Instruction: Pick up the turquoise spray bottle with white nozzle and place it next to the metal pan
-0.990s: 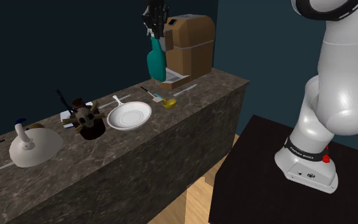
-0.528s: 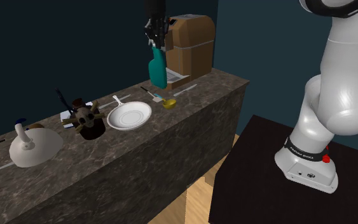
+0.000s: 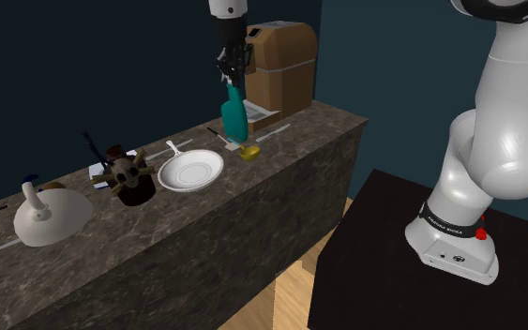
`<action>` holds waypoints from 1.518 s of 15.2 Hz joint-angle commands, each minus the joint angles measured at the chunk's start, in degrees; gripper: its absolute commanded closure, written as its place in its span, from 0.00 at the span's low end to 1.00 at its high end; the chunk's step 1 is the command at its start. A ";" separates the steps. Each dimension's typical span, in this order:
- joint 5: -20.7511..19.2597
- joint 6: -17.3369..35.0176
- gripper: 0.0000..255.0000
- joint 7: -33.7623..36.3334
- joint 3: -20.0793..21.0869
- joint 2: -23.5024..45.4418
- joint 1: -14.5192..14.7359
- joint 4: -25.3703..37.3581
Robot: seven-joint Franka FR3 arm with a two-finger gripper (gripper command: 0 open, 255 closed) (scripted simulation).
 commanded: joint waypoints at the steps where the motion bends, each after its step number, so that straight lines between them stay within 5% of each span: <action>1: -0.03 1.64 1.00 0.12 -0.02 -0.24 -0.02 -1.83; 23: -0.45 18.31 1.00 1.65 -0.08 0.57 -0.12 -17.75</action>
